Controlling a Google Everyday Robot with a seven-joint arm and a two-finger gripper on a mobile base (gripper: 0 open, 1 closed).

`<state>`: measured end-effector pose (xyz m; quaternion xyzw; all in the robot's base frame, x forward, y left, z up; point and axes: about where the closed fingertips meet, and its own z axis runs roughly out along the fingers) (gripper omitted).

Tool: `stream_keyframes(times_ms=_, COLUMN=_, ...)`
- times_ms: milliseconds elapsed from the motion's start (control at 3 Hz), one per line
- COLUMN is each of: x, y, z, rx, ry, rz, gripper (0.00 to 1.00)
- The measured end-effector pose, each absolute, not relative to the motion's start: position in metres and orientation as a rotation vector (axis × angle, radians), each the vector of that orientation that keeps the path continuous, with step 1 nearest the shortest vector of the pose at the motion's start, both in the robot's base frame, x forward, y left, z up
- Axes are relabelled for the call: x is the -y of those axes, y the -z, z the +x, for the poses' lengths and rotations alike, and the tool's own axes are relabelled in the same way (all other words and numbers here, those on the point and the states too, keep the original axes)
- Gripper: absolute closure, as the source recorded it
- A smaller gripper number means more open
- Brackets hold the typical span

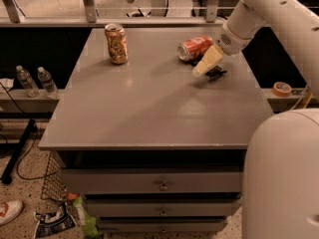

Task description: Move rxbar chocolate near coke can

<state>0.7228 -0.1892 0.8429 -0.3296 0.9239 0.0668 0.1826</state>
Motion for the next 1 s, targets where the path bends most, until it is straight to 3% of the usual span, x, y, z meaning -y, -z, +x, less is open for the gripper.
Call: stream_keyframes(times_ms=1000, x=0.282, y=-0.897, z=0.667, rx=-2.411, ry=-0.252, rz=-0.706, gripper=0.00)
